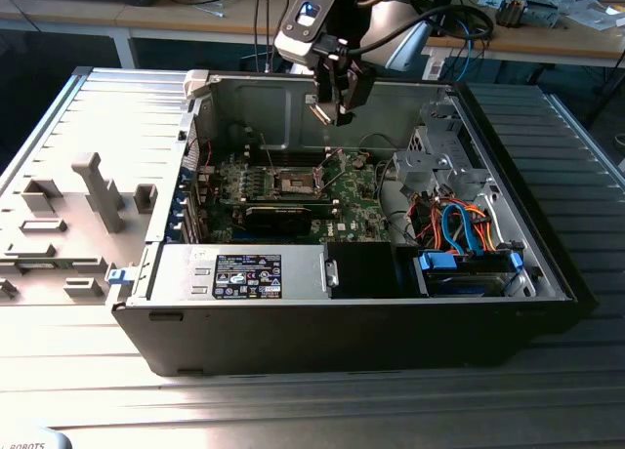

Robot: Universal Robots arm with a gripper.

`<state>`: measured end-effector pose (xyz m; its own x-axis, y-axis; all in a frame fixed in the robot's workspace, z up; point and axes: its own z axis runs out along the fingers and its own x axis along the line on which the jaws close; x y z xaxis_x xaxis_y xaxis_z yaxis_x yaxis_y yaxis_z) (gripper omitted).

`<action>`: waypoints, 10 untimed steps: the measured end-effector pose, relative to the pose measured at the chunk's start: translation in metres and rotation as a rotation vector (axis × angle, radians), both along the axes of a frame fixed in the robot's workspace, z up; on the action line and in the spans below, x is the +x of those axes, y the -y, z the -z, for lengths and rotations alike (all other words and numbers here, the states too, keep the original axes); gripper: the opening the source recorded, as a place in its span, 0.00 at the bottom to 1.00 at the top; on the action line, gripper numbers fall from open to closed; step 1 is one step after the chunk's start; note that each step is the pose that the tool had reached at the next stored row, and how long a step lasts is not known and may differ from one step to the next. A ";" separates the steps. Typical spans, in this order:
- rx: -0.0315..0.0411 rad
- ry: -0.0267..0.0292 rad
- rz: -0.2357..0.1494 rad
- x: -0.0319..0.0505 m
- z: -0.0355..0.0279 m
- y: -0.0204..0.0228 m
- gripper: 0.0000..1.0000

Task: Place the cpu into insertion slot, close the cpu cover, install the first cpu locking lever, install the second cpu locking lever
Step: 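Place the cpu into insertion slot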

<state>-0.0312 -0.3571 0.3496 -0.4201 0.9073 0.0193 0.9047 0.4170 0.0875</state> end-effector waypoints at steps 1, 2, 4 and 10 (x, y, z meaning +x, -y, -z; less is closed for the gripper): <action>0.0000 0.0000 0.003 0.0000 0.0000 0.0000 0.55; 0.0000 0.0000 0.005 0.0000 0.0000 0.0000 0.55; 0.0000 0.0000 0.010 0.0000 0.0000 0.0000 0.55; 0.0000 0.0000 0.020 0.0000 0.0000 0.0000 0.55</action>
<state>-0.0312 -0.3572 0.3496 -0.4016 0.9156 0.0193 0.9129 0.3986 0.0875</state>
